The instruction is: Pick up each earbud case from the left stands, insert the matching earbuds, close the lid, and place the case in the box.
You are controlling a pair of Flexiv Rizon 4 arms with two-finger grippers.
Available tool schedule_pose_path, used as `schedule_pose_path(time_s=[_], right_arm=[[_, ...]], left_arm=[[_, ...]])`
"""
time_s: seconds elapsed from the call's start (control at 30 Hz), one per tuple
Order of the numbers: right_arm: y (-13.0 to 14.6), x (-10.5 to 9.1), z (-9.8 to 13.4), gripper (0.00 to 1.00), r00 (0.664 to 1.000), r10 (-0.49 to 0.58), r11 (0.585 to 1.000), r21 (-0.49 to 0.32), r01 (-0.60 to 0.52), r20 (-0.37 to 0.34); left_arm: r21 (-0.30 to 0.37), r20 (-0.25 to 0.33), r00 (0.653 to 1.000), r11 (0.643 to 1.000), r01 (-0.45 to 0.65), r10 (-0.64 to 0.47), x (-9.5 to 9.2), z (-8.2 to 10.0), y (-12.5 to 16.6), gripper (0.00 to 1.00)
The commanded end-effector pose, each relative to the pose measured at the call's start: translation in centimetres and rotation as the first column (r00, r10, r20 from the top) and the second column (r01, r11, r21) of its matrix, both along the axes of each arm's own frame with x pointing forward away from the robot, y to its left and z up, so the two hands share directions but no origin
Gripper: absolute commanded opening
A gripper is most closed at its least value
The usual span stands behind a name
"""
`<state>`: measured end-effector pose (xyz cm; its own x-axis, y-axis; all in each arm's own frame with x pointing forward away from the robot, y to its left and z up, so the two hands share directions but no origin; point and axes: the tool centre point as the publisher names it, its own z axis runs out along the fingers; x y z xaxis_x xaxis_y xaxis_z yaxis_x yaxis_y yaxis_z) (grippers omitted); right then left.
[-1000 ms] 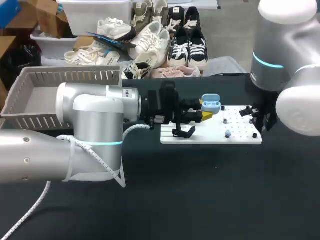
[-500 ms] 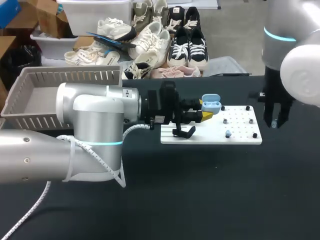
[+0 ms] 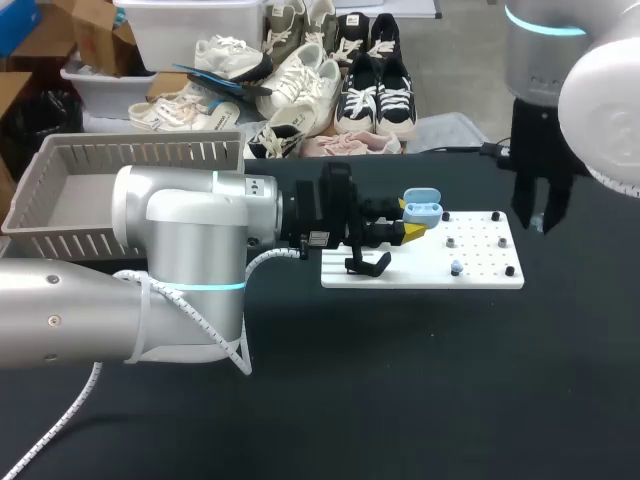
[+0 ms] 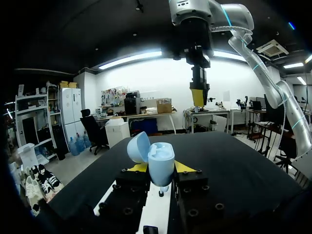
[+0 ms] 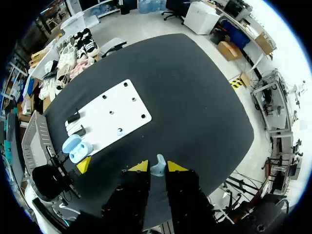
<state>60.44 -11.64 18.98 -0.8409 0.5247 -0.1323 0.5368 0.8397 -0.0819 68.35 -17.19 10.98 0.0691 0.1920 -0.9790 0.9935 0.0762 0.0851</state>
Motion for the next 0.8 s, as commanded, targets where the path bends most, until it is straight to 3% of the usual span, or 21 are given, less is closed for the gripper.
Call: schedule_pose_path(time_s=[0.03, 0.37, 0.53, 0.8], right_arm=[[0.8, -0.5, 1.0, 0.0, 0.999, -0.022, 0.999, 0.049, 0.02, 0.036], [3.6, 0.2, 1.5, 0.0, 0.995, -0.065, 0.995, 0.081, 0.059, 0.078], [4.9, 1.3, 1.3, 0.0, 0.993, -0.078, 0.991, 0.117, 0.067, 0.088], [6.7, 3.3, 1.5, 0.0, 0.994, -0.058, 0.993, 0.11, 0.047, 0.097]], left_arm=[[-0.003, 0.002, 1.0, 1.0, -0.003, 0.003, -0.1, -0.1, 0.0, 0.0], [-0.003, 0.002, 1.0, 1.0, -0.003, 0.003, -0.1, -0.1, 0.0, 0.0], [-0.003, 0.002, 1.0, 1.0, -0.003, 0.003, -0.1, -0.1, 0.0, 0.0], [-0.003, 0.002, 1.0, 1.0, -0.003, 0.003, -0.1, -0.1, 0.0, 0.0]])
